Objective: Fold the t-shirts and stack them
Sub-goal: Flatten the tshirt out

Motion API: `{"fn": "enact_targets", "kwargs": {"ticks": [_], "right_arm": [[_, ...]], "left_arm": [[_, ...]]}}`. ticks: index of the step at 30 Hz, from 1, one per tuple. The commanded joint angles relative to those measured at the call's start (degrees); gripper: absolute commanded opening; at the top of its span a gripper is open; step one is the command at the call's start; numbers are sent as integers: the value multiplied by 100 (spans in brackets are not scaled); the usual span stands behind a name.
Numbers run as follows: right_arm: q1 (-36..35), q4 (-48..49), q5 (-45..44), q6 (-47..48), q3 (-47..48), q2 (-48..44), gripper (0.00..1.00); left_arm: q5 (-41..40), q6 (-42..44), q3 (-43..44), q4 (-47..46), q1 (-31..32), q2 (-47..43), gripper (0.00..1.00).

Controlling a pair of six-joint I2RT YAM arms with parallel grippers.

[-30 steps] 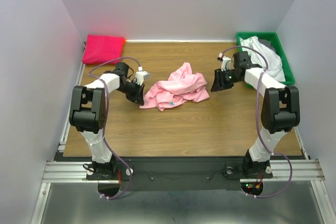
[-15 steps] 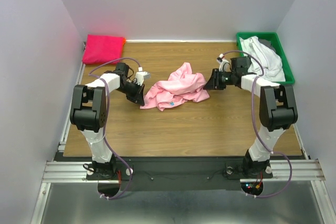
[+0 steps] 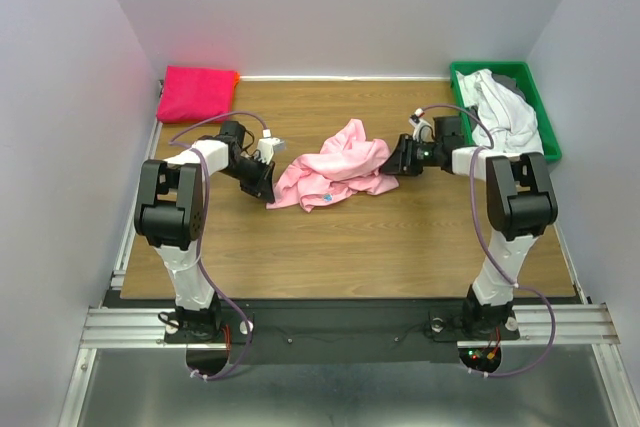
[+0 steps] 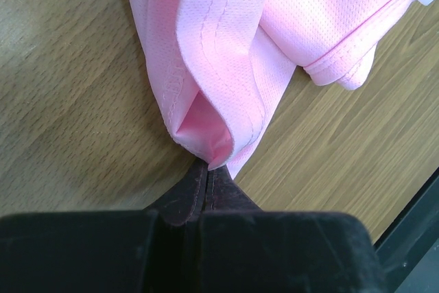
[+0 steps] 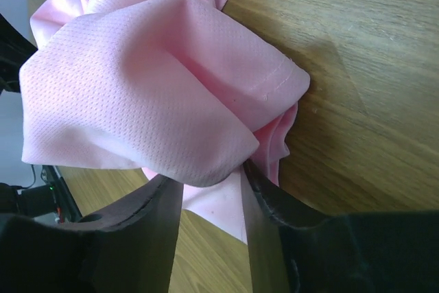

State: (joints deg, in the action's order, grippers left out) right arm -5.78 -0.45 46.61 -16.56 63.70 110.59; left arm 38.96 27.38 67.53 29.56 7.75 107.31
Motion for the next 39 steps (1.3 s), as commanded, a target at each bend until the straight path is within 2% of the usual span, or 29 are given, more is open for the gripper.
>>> {"fn": "enact_targets", "kwargs": {"ticks": [1,6,14,21,23,24,26,28,33,36,39], "right_arm": [[-107,493,129,-207,11,130,47],[-142,633,208,-401,11,235,50],[-204,1178,480,-831,-33,411,47],[-187,1170,569,-806,-147,96,33],[-178,1091,516,-753,-174,-168,26],[-169,1039,490,-657,-183,-247,20],[-117,749,367,-507,-113,-476,12],[-64,266,226,-165,45,-660,1],[191,-1008,-335,914,554,-1082,1],[200,-2079,-1316,1810,1002,-1380,0],[209,-2564,-2057,2575,1345,-1714,1]], "left_arm": [[138,-30,164,67,-37,-17,0],[129,-13,156,67,-45,-17,0],[138,-48,155,32,-63,18,0],[156,-74,208,67,-151,-17,0],[165,-66,226,93,-212,-34,0],[165,-66,226,102,-238,-60,0],[147,-57,261,120,-291,-131,0],[103,-22,349,181,-388,-245,0],[-186,57,769,383,-581,-561,0],[-484,92,1033,384,-634,-859,0],[-722,162,1306,445,-678,-1236,0]]}}
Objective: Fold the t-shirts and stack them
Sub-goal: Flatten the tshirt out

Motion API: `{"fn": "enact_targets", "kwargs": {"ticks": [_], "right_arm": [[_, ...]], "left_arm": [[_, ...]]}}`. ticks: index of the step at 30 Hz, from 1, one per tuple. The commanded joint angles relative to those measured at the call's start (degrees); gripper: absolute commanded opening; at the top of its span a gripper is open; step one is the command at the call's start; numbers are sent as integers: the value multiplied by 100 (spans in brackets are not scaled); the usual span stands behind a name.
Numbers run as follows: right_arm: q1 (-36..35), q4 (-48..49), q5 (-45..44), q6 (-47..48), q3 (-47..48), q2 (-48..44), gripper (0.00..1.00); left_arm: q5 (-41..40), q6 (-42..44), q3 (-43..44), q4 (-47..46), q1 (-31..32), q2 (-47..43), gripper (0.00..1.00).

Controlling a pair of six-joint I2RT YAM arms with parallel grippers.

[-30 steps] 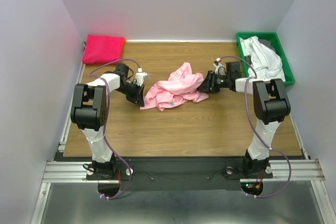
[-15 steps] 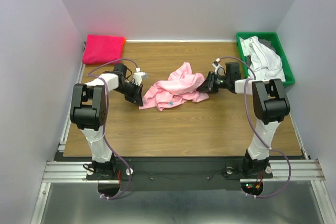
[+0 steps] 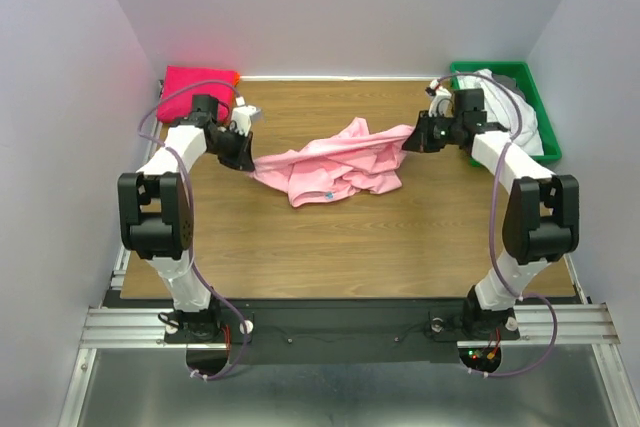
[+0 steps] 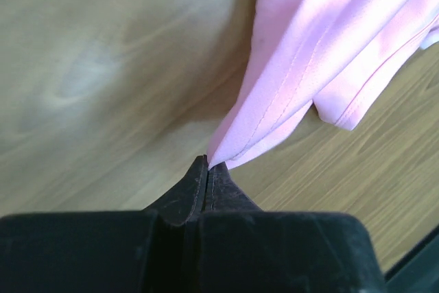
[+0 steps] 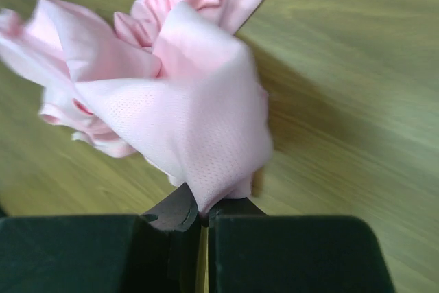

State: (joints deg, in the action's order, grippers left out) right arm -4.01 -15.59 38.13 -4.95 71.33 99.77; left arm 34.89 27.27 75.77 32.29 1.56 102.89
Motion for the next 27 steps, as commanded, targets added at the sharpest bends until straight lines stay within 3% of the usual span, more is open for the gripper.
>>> {"fn": "enact_targets", "kwargs": {"ticks": [1,8,16,23,27], "right_arm": [[49,-1312,-1638,1574,645,-712,1],[137,-1956,-2880,2656,1225,-1442,1],[137,-2044,-3778,3447,2279,-1504,1],[137,-2158,-3611,3518,2605,-1294,1],[137,-1992,-3575,3326,3218,-548,1]], "left_arm": [[-438,191,526,181,-86,-910,0],[-913,200,650,15,-350,-2166,0],[-1783,-186,641,-1180,-358,-3748,0],[-1723,-81,721,-1084,-358,-3706,0],[-1985,-81,912,-1759,-358,-2919,0]]}}
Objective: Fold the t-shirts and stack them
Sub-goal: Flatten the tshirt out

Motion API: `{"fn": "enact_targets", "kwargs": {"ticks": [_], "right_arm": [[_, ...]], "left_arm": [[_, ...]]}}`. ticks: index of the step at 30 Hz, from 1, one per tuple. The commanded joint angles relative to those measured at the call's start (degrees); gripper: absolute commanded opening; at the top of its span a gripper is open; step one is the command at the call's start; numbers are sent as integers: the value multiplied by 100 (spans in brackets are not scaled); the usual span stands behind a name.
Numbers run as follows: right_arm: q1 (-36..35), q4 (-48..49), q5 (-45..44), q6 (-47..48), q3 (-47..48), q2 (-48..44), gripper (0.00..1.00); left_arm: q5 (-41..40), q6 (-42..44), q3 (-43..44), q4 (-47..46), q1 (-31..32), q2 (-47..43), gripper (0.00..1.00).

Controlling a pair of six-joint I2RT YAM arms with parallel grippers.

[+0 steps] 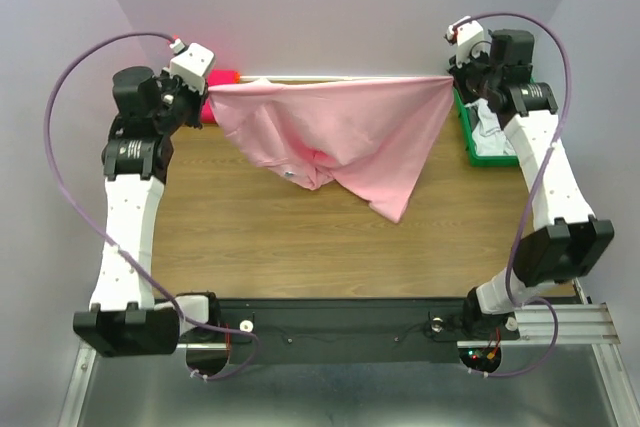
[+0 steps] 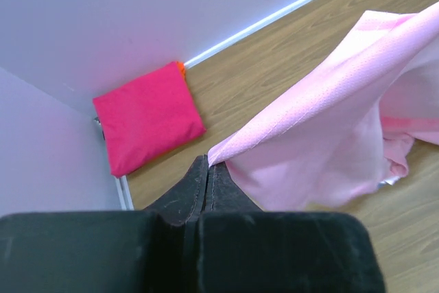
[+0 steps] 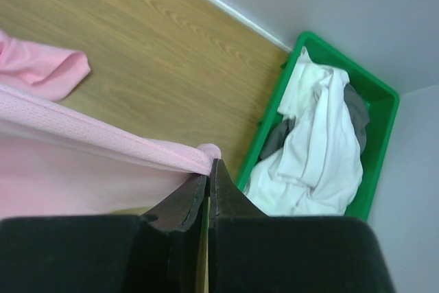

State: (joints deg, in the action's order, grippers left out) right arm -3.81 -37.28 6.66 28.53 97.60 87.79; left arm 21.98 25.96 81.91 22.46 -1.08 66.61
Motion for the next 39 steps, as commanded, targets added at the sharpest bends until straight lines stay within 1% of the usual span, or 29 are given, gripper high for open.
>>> {"fn": "enact_targets", "kwargs": {"ticks": [1,3,4,5,6,7,8,9,10,11,12,13,14,15,18,19,21,24,26,27,28,30,31,33,34,36,37,38,39], "right_arm": [[118,247,-454,-67,907,922,1],[118,247,-621,-120,2109,1782,0],[118,247,-813,-120,2540,2055,1],[118,247,-893,-111,2979,2310,1],[118,247,-972,-103,3967,2879,1],[118,247,-1156,-85,4421,3102,0],[118,273,-1210,-76,5339,3548,1],[118,317,-1306,-67,5635,3665,1],[109,579,-1499,-85,5830,3745,1],[109,816,-1596,-85,5832,3702,1],[118,1071,-1684,-102,5484,3406,1],[109,1682,-1763,-120,5184,3185,1],[118,2002,-1764,-129,4877,2957,1],[118,2571,-1755,-120,4265,2493,1],[118,2927,-1668,-111,3995,2103,1],[126,2997,-1641,-24,3960,1998,1],[118,3016,-1519,73,3811,1892,1],[127,3034,-1186,231,2847,1506,1],[127,3033,-695,416,2039,1154,1],[118,2990,-448,512,1104,753,1],[92,2972,-228,748,625,557,1],[91,2876,-95,846,-325,153,1],[100,2675,54,1012,-1191,-232,0],[100,2489,204,1171,-2004,-629,1],[91,2184,492,1459,-2826,-1101,1],[100,1954,687,1707,-3612,-1613,1],[100,1639,801,2074,-3930,-2007,1],[91,1566,776,2182,-4533,-2185,1],[91,1522,724,2235,-4766,-2300,1]], "left_arm": [[-756,15,473,-882,-94,965,0],[-826,-108,1026,-1006,-94,1510,0],[-888,-169,1777,-1015,-94,2113,0],[-897,-248,2220,-989,-94,2433,0],[-958,-388,3173,-919,-94,3019,0],[-976,-433,3669,-866,-94,3303,0],[-1002,-468,4179,-814,-94,3567,0],[-1063,-529,4663,-778,-94,3813,0],[-1281,-565,5503,-787,-103,4207,0],[-1353,-600,5868,-804,-103,4342,0],[-1397,-653,6115,-978,-103,4404,0],[-1485,-671,6187,-1172,-129,4309,0],[-1521,-706,5970,-1426,-147,4125,0],[-1547,-732,5272,-2107,-173,3645,0],[-1539,-549,4196,-2999,-217,2895,0],[-1504,-321,3775,-3263,-208,2588,0],[-1399,-118,3500,-3205,-217,2262,0],[-1161,250,2657,-3151,-217,1927,0],[-810,523,1727,-2914,-217,1558,0],[-739,751,1306,-2896,-217,1226,0],[-565,910,466,-2835,-217,1058,0],[-388,1288,-417,-2686,-208,671,0],[-187,1629,-1204,-2424,-208,304,0],[191,2200,-1842,-1784,-191,-50,0],[480,2621,-2446,-1249,-182,-443,0],[772,3158,-2950,-641,-147,-823,0],[808,3396,-3388,-133,-77,-1173,0],[799,3651,-3583,46,-15,-1333,0],[799,3862,-3759,292,90,-1474,0]]}}
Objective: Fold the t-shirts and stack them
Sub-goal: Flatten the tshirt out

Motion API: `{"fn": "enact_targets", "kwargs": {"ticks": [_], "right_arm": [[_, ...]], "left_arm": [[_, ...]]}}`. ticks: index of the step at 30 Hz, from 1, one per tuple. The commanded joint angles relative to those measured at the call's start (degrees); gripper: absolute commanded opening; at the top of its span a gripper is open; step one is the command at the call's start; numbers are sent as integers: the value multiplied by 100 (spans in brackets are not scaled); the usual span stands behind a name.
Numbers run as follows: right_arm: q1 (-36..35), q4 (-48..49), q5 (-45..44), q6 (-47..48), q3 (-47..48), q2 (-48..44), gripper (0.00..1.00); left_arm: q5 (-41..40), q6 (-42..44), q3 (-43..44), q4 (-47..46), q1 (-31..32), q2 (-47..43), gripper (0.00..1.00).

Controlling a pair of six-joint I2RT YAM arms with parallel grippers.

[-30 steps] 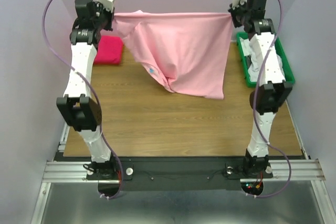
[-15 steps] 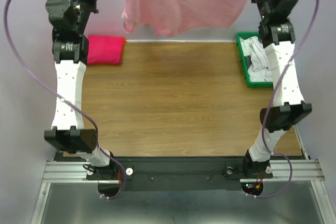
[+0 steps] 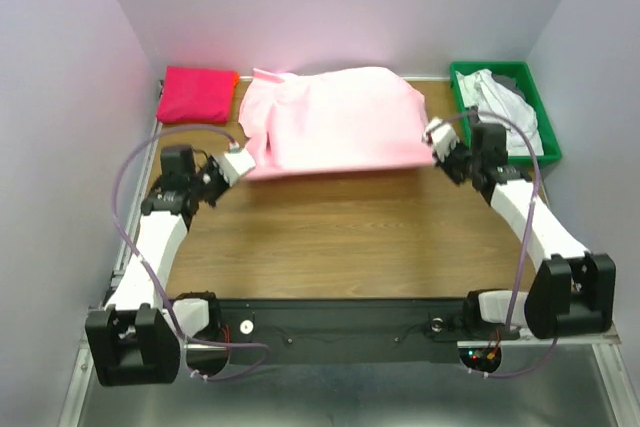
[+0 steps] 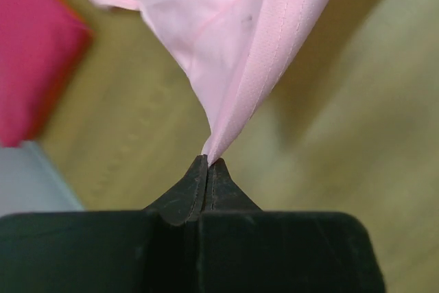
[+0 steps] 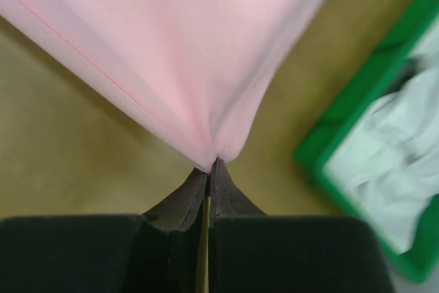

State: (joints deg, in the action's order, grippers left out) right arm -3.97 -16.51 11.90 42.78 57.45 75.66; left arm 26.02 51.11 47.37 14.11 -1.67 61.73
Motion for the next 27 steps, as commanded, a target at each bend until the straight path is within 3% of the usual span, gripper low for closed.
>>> {"fn": "enact_targets", "kwargs": {"ticks": [1,6,8,9,10,11,12,13,14,17,19,22,23,24,25,27], "right_arm": [[107,-737,155,993,-918,-1167,1],[98,-1466,198,1407,-1456,-1414,1],[107,-2266,295,1618,-1395,-1387,16],[107,-2564,278,1741,-1316,-1370,30],[98,-3089,234,1890,-1263,-1387,59],[115,-3286,68,1883,-1184,-1422,74],[115,-3445,6,1883,-1036,-1544,90],[115,-3655,-30,1926,-921,-1632,94],[107,-3762,22,1961,-798,-1703,96],[115,-3965,251,1857,-297,-1783,100],[115,-3895,304,1516,-77,-1442,97],[115,-3545,295,683,55,-765,86],[115,-3421,295,452,143,-258,82],[107,-3316,295,224,196,-27,77],[115,-3167,295,-127,266,228,68],[107,-3034,383,-427,467,824,60]], "left_arm": [[256,1514,-595,1547,324,-1188,0],[-27,1911,-1072,2385,747,-1383,2],[-9,1990,-1011,2920,835,-1410,8],[-1,2095,-950,3131,853,-1427,30],[-9,2131,-793,3525,853,-1480,44],[-62,2174,-678,3668,853,-1524,63],[-79,2131,-546,3748,853,-1568,73],[-193,2105,-301,3896,853,-1629,85],[-194,2148,-177,4002,853,-1647,91],[-185,2158,219,4249,853,-1551,90],[-63,1774,342,3953,853,-1411,90],[104,1245,325,3042,853,-929,78],[79,652,325,2706,853,-752,66],[52,367,325,2354,853,-524,60],[17,103,447,1838,853,-9,56],[113,-388,702,1465,853,870,47]]}}
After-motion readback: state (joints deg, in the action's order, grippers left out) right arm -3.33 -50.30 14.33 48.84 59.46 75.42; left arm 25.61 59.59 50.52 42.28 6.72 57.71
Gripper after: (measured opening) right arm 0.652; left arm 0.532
